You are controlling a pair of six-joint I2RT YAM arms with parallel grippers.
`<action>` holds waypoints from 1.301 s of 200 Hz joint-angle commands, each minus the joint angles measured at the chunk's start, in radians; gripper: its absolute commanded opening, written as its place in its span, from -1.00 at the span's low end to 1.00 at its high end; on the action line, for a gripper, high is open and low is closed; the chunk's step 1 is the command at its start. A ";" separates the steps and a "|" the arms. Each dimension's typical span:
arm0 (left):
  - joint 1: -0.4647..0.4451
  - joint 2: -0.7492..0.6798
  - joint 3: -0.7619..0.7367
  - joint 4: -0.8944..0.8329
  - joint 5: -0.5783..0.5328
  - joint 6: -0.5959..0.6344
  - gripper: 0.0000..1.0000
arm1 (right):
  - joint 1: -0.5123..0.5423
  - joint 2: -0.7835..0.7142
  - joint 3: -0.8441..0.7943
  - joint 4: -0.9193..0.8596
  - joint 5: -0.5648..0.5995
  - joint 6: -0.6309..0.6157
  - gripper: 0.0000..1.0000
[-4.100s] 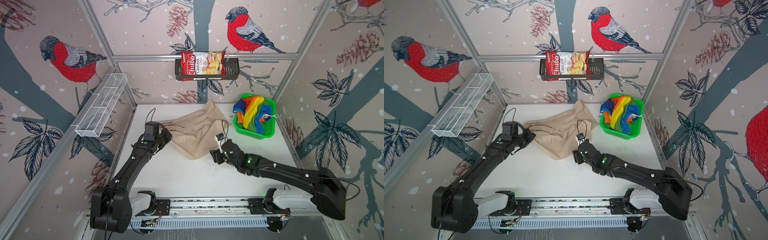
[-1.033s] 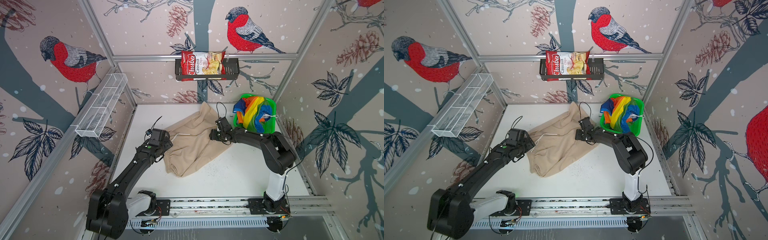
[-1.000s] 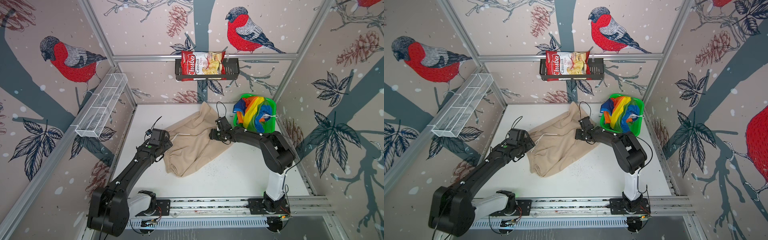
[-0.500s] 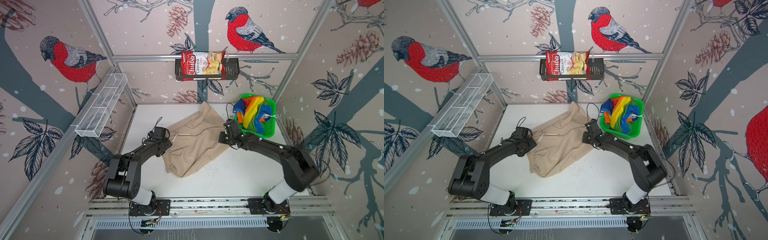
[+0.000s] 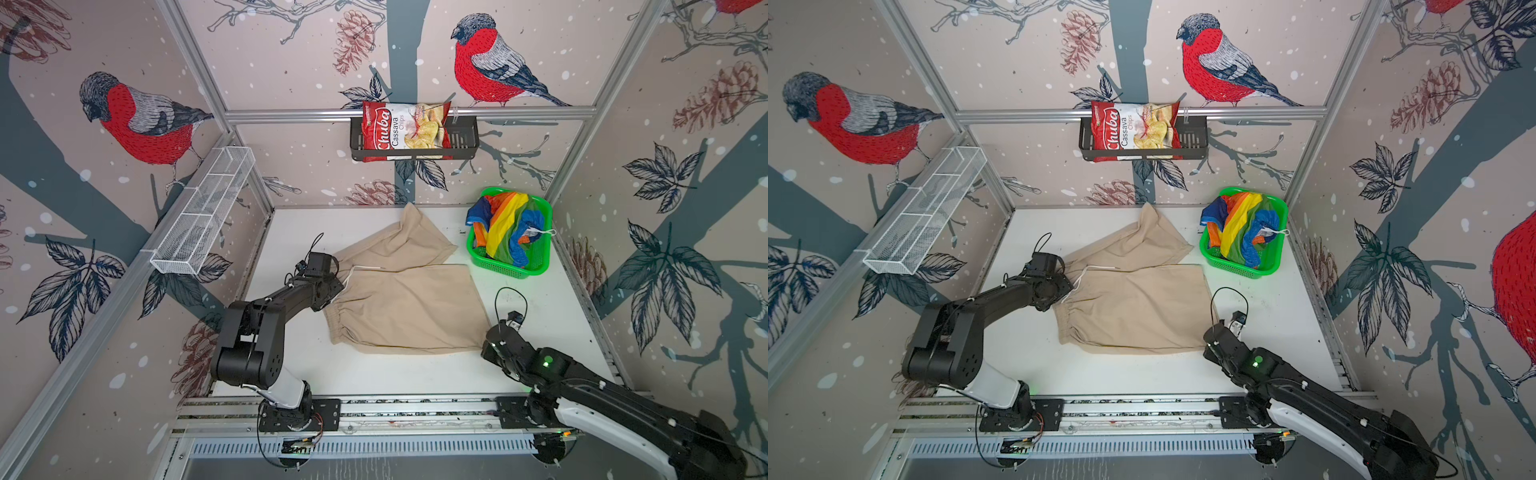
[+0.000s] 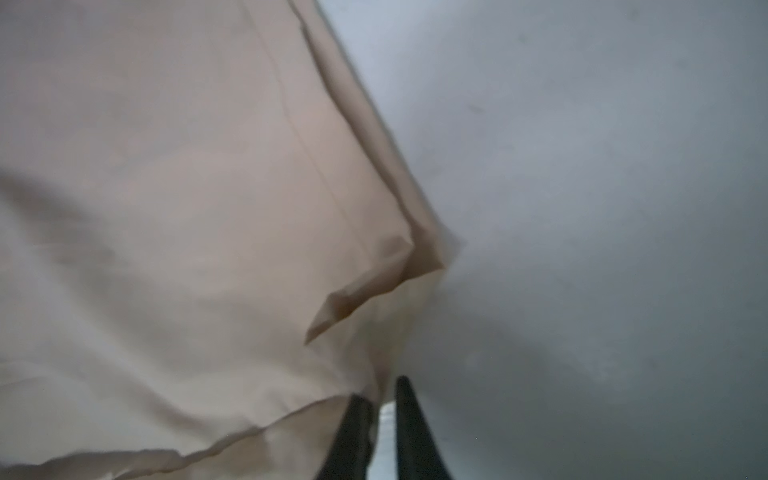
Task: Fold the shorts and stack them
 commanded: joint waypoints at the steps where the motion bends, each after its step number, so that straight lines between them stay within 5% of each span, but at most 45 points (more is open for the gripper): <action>1: 0.002 -0.035 0.026 -0.039 -0.037 -0.008 0.48 | 0.005 -0.092 0.004 -0.059 0.047 0.091 -0.11; 32: 0.002 -0.126 0.097 -0.122 -0.073 -0.006 0.48 | -0.007 -0.124 0.225 -0.230 0.249 -0.003 -0.05; 56: -0.001 -0.176 0.115 -0.068 0.004 0.028 0.38 | -0.038 -0.011 0.351 -0.061 0.305 -0.222 -0.09; 92: -0.020 -0.082 0.184 -0.010 0.124 0.062 -0.05 | -0.097 0.458 0.622 0.234 0.223 -0.550 -0.21; 133: -0.091 0.146 0.352 -0.014 0.230 0.120 0.03 | -0.148 0.966 1.047 0.250 0.150 -0.748 -0.41; 189: -0.126 0.385 0.517 0.011 0.279 0.095 -0.05 | -0.250 1.432 1.424 0.186 0.031 -0.807 -0.74; 260: -0.116 0.554 0.691 -0.020 0.240 0.111 -0.07 | -0.295 1.662 1.495 0.195 -0.001 -0.774 -0.81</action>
